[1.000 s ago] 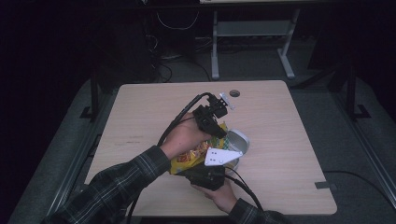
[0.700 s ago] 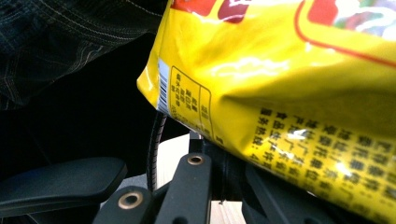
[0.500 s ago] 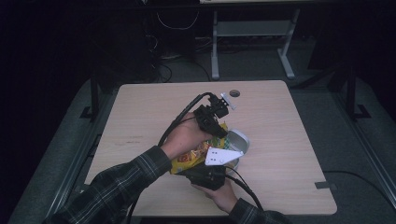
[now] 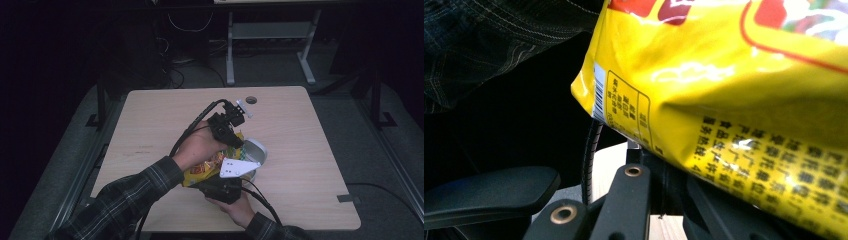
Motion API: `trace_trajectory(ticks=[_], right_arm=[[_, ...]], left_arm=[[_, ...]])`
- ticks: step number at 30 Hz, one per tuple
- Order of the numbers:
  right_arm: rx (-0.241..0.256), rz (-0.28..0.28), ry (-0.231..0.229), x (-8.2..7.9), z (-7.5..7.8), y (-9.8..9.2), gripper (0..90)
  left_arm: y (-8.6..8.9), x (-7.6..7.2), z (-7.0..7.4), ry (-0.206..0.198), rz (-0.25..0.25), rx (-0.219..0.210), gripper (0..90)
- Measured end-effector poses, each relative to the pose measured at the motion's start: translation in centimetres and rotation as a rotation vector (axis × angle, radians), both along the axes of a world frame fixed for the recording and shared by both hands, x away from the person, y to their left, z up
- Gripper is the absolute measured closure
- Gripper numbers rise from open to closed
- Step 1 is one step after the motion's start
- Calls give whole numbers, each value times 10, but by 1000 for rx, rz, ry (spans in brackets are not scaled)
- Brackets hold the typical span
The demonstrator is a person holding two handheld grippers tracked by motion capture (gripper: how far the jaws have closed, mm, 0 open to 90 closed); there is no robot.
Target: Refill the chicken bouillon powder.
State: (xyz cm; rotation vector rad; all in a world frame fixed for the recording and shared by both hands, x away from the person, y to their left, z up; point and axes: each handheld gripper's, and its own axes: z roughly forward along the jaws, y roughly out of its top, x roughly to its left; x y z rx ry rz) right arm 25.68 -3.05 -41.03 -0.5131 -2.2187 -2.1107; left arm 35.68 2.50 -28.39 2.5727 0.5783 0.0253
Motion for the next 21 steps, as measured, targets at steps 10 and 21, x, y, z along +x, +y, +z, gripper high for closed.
trace_trajectory(ticks=[10,21], right_arm=[[4,0,1,0,0,0,900],[7,-3,0,0,1,-1,900]], left_arm=[[-1,0,0,2,-1,3,892],[-3,-1,1,-4,-1,0,890]])
